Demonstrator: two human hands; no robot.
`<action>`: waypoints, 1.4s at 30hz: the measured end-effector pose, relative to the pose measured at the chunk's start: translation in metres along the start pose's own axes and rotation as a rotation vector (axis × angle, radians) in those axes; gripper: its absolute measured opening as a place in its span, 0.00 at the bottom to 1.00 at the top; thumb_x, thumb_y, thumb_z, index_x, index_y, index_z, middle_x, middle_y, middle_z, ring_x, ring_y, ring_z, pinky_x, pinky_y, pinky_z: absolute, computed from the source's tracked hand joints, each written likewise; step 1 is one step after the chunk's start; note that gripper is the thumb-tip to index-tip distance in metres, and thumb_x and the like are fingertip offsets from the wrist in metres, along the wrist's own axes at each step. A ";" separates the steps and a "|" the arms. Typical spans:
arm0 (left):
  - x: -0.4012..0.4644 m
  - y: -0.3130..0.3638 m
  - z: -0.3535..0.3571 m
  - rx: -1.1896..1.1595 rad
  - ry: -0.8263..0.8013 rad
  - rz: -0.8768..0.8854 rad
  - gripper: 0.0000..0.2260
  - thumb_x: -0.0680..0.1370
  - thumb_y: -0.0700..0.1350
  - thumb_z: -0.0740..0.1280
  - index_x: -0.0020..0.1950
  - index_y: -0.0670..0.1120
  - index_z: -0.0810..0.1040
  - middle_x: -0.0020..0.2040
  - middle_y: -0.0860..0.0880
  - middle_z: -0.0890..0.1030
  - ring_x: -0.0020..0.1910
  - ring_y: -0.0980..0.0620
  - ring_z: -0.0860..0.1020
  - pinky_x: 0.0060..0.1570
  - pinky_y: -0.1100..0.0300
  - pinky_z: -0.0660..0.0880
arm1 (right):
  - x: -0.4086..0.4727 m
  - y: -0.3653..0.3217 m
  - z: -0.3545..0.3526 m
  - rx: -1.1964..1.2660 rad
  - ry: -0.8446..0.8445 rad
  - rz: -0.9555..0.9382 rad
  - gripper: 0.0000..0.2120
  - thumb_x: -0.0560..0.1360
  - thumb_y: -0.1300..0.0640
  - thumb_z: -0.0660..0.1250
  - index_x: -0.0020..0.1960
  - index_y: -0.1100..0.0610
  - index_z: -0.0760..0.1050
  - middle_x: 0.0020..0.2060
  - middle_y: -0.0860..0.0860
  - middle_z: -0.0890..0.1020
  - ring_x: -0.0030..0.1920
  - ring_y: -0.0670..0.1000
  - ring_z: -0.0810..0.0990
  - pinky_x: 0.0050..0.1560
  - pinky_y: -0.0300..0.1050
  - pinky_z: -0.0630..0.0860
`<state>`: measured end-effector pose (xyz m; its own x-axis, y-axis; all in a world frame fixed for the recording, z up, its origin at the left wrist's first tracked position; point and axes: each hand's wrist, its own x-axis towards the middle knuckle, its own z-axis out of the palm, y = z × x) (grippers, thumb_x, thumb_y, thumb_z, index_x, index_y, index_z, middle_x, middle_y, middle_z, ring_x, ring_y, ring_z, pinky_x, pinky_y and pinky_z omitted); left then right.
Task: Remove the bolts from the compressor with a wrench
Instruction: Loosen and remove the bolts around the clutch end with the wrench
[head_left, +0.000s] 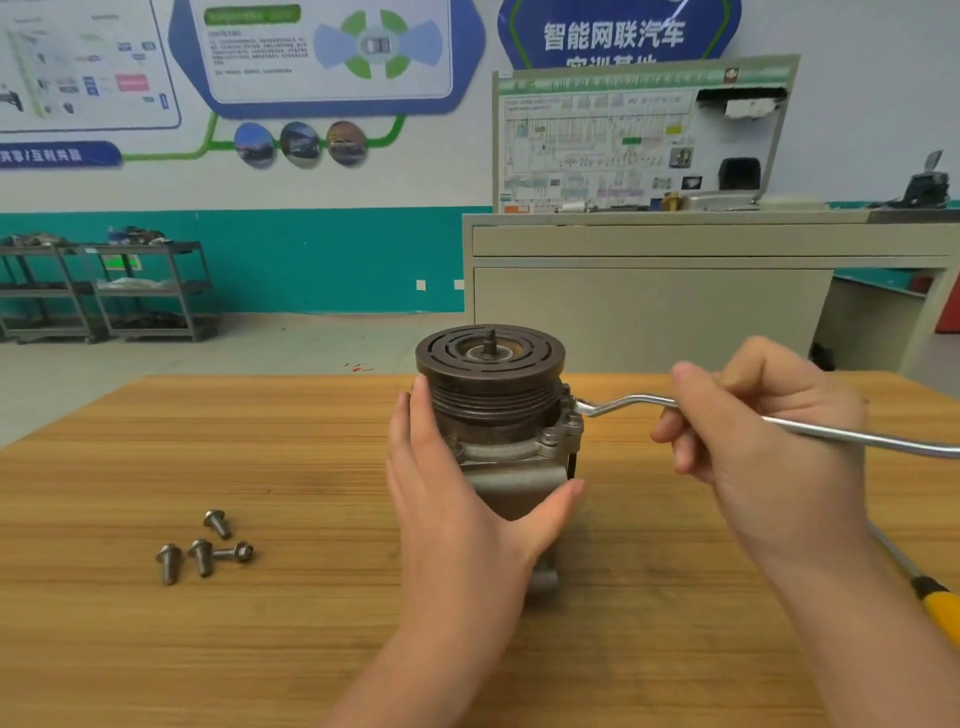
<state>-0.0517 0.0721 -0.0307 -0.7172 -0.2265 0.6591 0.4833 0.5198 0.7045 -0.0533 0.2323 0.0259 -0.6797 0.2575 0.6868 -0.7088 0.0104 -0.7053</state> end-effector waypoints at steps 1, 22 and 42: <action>-0.001 0.000 0.000 -0.001 0.002 0.013 0.54 0.59 0.64 0.74 0.76 0.58 0.45 0.77 0.52 0.55 0.76 0.55 0.53 0.73 0.61 0.53 | -0.004 -0.001 0.003 -0.064 -0.014 -0.032 0.16 0.72 0.58 0.67 0.27 0.53 0.67 0.24 0.59 0.78 0.21 0.45 0.74 0.24 0.34 0.69; -0.003 0.002 0.002 0.085 -0.013 -0.045 0.54 0.63 0.56 0.79 0.78 0.53 0.48 0.75 0.51 0.55 0.75 0.51 0.56 0.72 0.58 0.54 | 0.008 0.000 -0.004 0.263 -0.278 0.393 0.12 0.69 0.61 0.69 0.31 0.54 0.69 0.26 0.56 0.79 0.22 0.47 0.72 0.22 0.35 0.65; 0.012 -0.015 -0.006 -0.309 0.142 -0.164 0.10 0.77 0.50 0.66 0.57 0.57 0.71 0.57 0.58 0.72 0.57 0.64 0.72 0.57 0.66 0.69 | -0.033 -0.028 0.052 -0.774 -0.190 -0.413 0.14 0.72 0.58 0.60 0.33 0.49 0.57 0.23 0.48 0.62 0.25 0.44 0.63 0.26 0.30 0.58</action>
<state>-0.0648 0.0570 -0.0318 -0.7310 -0.4093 0.5460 0.5126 0.1988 0.8353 -0.0206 0.1734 0.0318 -0.4675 -0.0745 0.8808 -0.6249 0.7326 -0.2698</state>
